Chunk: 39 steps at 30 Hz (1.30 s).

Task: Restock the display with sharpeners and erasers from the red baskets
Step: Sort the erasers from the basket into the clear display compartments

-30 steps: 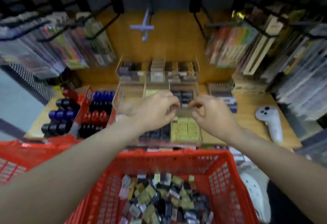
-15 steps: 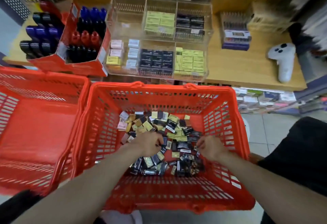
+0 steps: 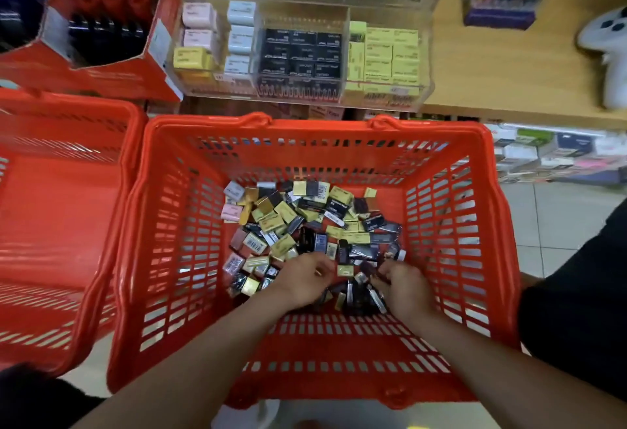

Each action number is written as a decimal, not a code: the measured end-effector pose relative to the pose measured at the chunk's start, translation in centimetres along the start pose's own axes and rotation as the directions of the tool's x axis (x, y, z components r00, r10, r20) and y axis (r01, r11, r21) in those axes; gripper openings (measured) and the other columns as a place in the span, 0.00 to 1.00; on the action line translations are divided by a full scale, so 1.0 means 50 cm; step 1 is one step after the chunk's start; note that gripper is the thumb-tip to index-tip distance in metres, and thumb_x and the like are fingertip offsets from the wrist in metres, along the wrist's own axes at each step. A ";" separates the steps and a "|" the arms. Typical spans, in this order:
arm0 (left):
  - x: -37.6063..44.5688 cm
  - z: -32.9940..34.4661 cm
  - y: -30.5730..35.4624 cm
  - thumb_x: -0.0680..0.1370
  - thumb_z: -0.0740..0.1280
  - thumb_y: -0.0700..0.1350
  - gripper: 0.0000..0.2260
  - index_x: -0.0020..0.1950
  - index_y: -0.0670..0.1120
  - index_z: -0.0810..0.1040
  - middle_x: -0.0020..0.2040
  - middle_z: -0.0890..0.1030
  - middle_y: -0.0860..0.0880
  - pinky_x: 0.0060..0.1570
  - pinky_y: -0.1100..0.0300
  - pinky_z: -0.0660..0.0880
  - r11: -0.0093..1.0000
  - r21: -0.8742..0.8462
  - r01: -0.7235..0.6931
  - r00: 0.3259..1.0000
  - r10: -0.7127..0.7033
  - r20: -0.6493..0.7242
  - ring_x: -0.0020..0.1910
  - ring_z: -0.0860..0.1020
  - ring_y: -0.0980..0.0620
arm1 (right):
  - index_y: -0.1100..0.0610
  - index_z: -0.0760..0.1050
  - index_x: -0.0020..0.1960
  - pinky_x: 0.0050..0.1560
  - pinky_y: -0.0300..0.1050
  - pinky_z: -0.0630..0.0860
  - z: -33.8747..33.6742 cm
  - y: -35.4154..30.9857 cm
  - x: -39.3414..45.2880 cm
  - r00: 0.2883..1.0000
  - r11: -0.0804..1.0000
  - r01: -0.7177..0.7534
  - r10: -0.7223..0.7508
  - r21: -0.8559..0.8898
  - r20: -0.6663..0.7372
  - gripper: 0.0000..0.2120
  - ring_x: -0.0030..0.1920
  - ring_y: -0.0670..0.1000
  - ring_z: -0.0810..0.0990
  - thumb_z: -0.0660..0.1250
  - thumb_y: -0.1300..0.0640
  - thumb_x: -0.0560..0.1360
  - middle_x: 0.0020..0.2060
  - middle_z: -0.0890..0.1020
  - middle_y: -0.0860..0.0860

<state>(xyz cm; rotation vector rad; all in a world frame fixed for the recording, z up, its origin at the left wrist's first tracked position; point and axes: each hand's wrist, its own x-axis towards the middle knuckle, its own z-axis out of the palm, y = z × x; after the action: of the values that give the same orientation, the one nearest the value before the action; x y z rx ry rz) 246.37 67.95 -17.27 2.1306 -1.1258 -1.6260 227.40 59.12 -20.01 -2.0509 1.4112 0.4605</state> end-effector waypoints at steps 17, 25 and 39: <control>-0.012 0.032 0.017 0.83 0.61 0.40 0.07 0.57 0.47 0.77 0.55 0.80 0.44 0.47 0.54 0.83 0.606 -0.774 0.185 0.912 -0.400 -0.095 0.43 0.76 0.52 | 0.55 0.76 0.47 0.39 0.43 0.72 -0.023 -0.001 -0.028 0.939 0.936 0.103 0.019 -0.335 0.343 0.10 0.46 0.53 0.81 0.71 0.50 0.75 0.46 0.82 0.53; -0.026 0.025 0.025 0.84 0.58 0.39 0.09 0.55 0.48 0.77 0.52 0.79 0.42 0.45 0.51 0.83 0.546 -0.806 0.228 0.931 -0.365 0.016 0.58 0.78 0.45 | 0.64 0.79 0.57 0.41 0.42 0.79 -0.027 0.008 -0.014 0.864 0.701 -0.461 0.215 0.544 0.455 0.09 0.43 0.53 0.83 0.67 0.62 0.78 0.45 0.83 0.58; -0.059 0.028 0.070 0.76 0.71 0.48 0.12 0.57 0.45 0.79 0.49 0.80 0.46 0.46 0.54 0.82 0.258 -0.961 0.095 0.972 -0.233 0.033 0.46 0.83 0.54 | 0.49 0.80 0.40 0.43 0.28 0.75 -0.067 -0.100 -0.053 0.993 0.700 0.105 -0.034 0.706 -0.113 0.11 0.40 0.35 0.82 0.78 0.63 0.68 0.36 0.83 0.39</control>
<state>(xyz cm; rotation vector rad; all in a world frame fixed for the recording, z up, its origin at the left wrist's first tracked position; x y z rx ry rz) 243.36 67.99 -13.53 1.4005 0.2697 -1.5527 230.89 60.12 -14.53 -1.4727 1.2770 -0.2168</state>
